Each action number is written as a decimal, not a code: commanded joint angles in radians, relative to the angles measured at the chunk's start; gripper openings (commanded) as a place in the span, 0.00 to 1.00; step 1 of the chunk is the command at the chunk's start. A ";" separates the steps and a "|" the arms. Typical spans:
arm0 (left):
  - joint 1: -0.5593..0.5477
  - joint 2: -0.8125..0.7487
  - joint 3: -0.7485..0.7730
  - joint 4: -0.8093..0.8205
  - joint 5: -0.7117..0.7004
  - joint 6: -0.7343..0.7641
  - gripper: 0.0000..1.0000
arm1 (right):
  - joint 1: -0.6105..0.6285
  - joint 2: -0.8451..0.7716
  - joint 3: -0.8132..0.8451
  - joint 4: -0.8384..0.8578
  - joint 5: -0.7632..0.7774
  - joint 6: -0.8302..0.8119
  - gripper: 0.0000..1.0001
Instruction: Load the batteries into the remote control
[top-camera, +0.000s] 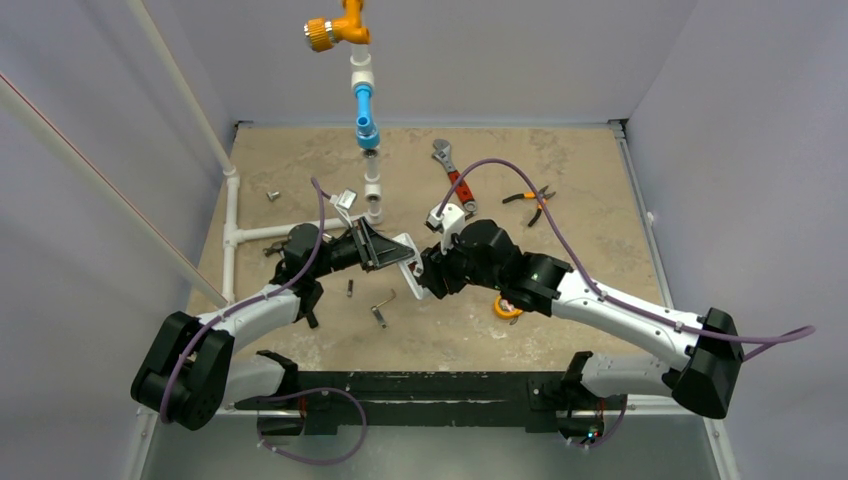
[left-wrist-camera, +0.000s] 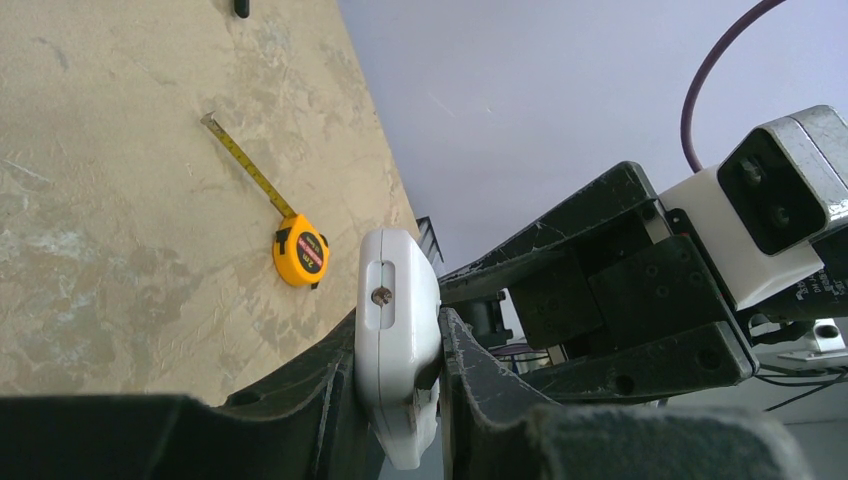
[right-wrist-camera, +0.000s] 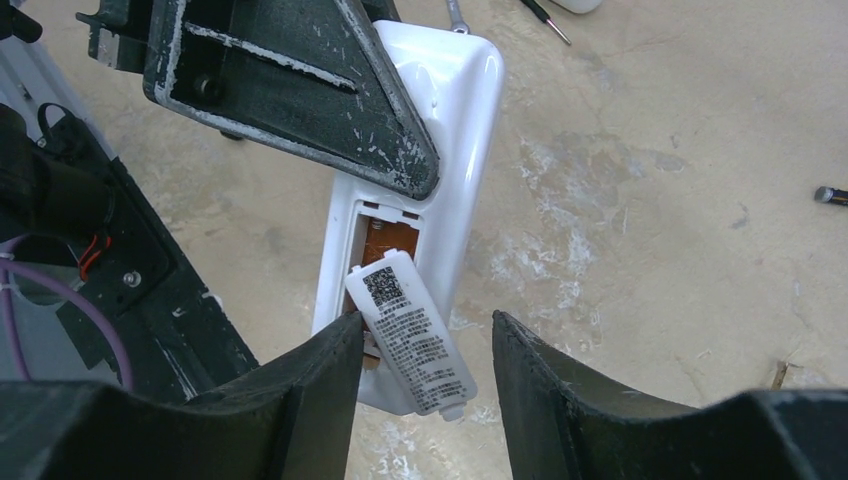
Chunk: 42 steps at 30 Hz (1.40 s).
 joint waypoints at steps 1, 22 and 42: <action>-0.002 -0.015 0.014 0.041 0.013 0.016 0.00 | 0.012 -0.002 0.049 0.021 -0.009 -0.006 0.46; -0.002 -0.011 0.015 0.040 0.008 0.013 0.00 | 0.014 -0.028 0.044 0.024 0.009 -0.024 0.18; 0.038 -0.078 0.034 -0.081 -0.003 0.068 0.00 | -0.137 0.109 -0.205 0.129 0.205 0.204 0.14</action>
